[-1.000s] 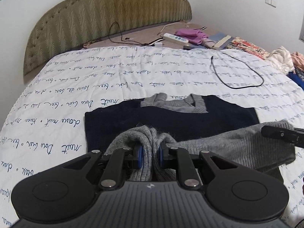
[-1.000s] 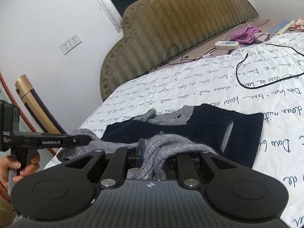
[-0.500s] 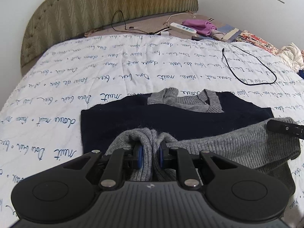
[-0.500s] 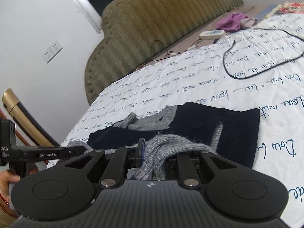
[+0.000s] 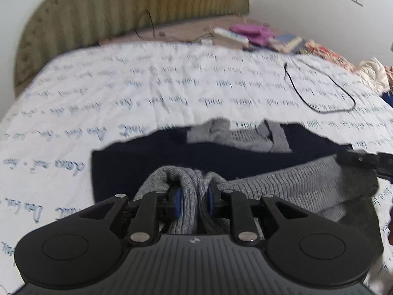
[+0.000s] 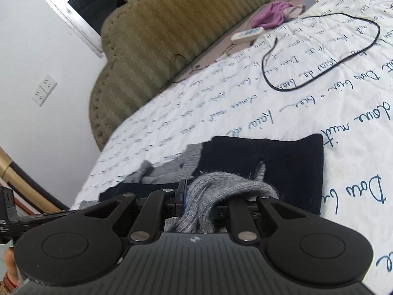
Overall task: Fold small clothes
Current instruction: 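Lift the held hem with both grippers and fold it toward the collar, then open both grippers and release the hem onto the folded sweater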
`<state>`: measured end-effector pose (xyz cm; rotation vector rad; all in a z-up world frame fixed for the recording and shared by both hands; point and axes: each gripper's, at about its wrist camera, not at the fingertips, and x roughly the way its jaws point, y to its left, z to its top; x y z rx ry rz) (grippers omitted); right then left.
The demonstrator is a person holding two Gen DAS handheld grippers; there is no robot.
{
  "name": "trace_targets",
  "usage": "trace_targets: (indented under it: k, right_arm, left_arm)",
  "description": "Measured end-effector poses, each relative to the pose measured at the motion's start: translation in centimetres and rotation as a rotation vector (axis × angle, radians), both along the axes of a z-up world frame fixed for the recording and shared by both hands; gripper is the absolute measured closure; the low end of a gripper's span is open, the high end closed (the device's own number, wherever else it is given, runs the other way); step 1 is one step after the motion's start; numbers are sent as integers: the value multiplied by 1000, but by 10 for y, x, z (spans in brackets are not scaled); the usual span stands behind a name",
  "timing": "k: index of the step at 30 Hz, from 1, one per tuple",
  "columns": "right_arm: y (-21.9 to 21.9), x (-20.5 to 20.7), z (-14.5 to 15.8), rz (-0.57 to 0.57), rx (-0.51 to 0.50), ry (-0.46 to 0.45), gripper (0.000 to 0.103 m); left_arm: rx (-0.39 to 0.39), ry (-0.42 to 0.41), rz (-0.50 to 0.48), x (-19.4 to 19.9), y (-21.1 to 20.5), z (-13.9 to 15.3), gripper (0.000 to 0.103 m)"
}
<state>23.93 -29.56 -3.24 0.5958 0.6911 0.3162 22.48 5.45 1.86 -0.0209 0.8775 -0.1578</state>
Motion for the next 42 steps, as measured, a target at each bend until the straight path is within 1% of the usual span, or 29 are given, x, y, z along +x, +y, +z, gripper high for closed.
trace_targets:
  k: [2, 5, 7, 9, 10, 11, 12, 13, 16, 17, 18, 19, 20, 21, 23, 24, 25, 26, 27, 28, 29, 30, 31, 32, 33, 35, 38, 40, 42]
  right_arm:
    - [-1, 6, -8, -7, 11, 30, 86]
    - [-2, 9, -14, -19, 13, 42, 84]
    - [-4, 11, -16, -23, 34, 51, 83]
    - [-5, 12, -18, -25, 38, 56, 82]
    - [-5, 12, -18, -25, 39, 59, 82]
    - [-5, 12, -19, -25, 39, 61, 82]
    - [-5, 12, -19, -27, 41, 63, 82]
    - [-5, 12, -20, -29, 48, 68, 81]
    - [-7, 10, -19, -19, 68, 78, 76]
    - [-7, 8, -17, -12, 71, 78, 71]
    - [-7, 6, -15, -2, 75, 77, 63]
    - [-8, 4, -13, 9, 80, 74, 58]
    - [-8, 1, -11, 20, 85, 70, 51]
    - [-8, -2, -8, 31, 83, 65, 47]
    - [-7, -8, -2, 55, 59, 60, 46]
    - [-6, -12, 0, 68, 41, 60, 46]
    - [-5, -15, 1, 84, 25, 61, 46]
    - [-3, -19, 2, 105, 8, 65, 46]
    - [-1, -22, 2, 123, -9, 68, 46]
    - [1, -25, 3, 135, -27, 67, 46]
    - [3, -28, 3, 138, -48, 64, 49]
    - [5, -29, 3, 140, -72, 63, 57]
    - [6, -30, 4, 137, -89, 61, 64]
    - [6, -29, 4, 134, -96, 62, 74]
    - [6, -29, 4, 133, -95, 64, 80]
    - [3, -29, 5, 141, -78, 57, 82]
    - [-3, -28, 11, 152, -36, 31, 84]
    - [-8, -22, 15, 142, 8, 14, 85]
    - [-17, -12, 17, 104, 63, 3, 85]
  left_arm:
    - [-41, 18, -2, 1, 9, 1, 81]
    - [-100, 26, 0, -4, 26, 7, 72]
    - [-92, 11, 10, -10, 35, 12, 59]
    - [-37, -39, 37, -18, 39, 19, 26]
    - [1, -84, 61, -23, 41, 23, 23]
    - [30, -114, 71, -27, 42, 26, 22]
    - [46, -122, 66, -29, 43, 28, 22]
    - [39, -114, 57, -30, 45, 29, 22]
    - [-18, -80, 32, -41, 51, 29, 22]
    - [-27, -78, 18, -47, 50, 28, 22]
    - [-28, -77, 6, -53, 49, 26, 22]
    - [-26, -77, 0, -59, 48, 24, 22]
    - [-27, -76, -5, -65, 45, 21, 22]
    - [-31, -72, -10, -70, 44, 18, 23]
    - [-52, -71, -22, -80, 41, 14, 23]
    - [-57, -70, -24, -83, 39, 12, 27]
    - [-59, -68, -29, -85, 38, 10, 31]
    - [-57, -62, -39, -86, 36, 8, 41]
    - [-47, -55, -47, -85, 33, 5, 47]
    - [-38, -52, -45, -83, 31, 3, 50]
    - [-31, -50, -39, -80, 30, 0, 58]
    - [-33, -45, -34, -78, 31, -2, 70]
    - [-42, -40, -24, -75, 31, -4, 76]
    - [-58, -36, -14, -74, 33, -5, 87]
    - [-72, -37, -9, -73, 34, -5, 93]
    - [-77, -57, -14, -76, 33, -2, 94]
    - [-49, -106, -33, -77, 29, 6, 95]
    - [-69, -121, -28, -68, 30, 13, 95]
    - [-81, -142, -1, -52, 31, 21, 95]
